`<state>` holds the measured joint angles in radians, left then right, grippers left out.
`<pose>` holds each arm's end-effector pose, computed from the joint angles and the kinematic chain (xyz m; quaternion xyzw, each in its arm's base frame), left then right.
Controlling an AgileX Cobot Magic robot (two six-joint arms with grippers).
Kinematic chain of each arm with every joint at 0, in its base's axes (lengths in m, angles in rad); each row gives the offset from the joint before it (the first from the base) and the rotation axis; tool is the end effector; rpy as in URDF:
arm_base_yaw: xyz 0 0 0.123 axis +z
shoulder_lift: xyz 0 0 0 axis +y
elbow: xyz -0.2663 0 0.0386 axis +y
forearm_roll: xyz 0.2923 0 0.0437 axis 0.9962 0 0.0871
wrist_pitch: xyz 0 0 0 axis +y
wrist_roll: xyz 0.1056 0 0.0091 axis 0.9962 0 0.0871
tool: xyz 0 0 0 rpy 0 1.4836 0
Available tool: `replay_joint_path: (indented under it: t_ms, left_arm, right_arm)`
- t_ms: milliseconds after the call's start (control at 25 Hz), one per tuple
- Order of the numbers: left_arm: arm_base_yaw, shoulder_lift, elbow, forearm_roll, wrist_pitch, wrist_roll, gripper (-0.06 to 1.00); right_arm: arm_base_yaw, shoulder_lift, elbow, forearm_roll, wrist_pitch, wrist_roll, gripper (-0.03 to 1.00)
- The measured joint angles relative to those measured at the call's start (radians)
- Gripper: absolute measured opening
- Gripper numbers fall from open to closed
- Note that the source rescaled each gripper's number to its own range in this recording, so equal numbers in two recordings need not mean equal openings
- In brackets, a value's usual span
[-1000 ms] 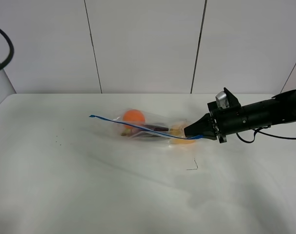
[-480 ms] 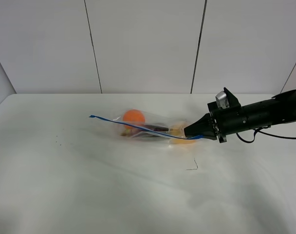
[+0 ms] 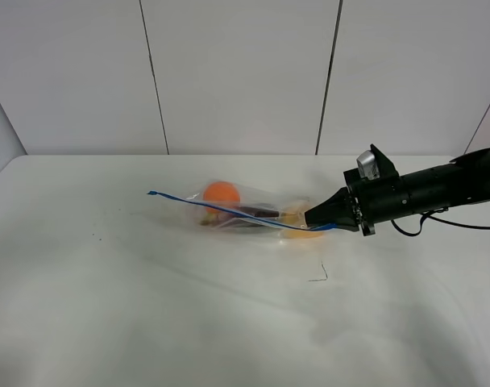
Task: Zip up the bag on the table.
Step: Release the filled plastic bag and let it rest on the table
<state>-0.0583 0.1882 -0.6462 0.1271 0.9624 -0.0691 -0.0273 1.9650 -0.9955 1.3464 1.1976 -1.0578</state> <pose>0.0855 0.0061 0.3367 -0.0025 0.8365 0.0287 0.5472 0.3493 0.0868 0.0940 -0.0542 0.8388 0.5338 0.0919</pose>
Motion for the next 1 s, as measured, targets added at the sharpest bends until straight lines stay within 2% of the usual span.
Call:
replay_joint_path:
  t_ms: [200,400,600,1000]
  left_arm:
    - [0.000,-0.109,0.006,-0.047,-0.017,0.022,1.00]
    - [0.000,-0.186,0.007,-0.051,-0.003,0.025,1.00]
    - [0.000,-0.191,0.019,-0.058,0.053,0.026,1.00]
    - [0.000,-0.191,0.139,-0.062,0.071,0.031,1.00]
  right_arm:
    - [0.000,0.000,0.000,0.000,0.000,-0.003,0.00]
    - [0.000,0.000,0.000,0.000,0.000,-0.003,0.00]
    - [0.000,0.000,0.000,0.000,0.000,-0.003,0.00]
    - [0.000,0.000,0.000,0.000,-0.001,-0.003,0.00]
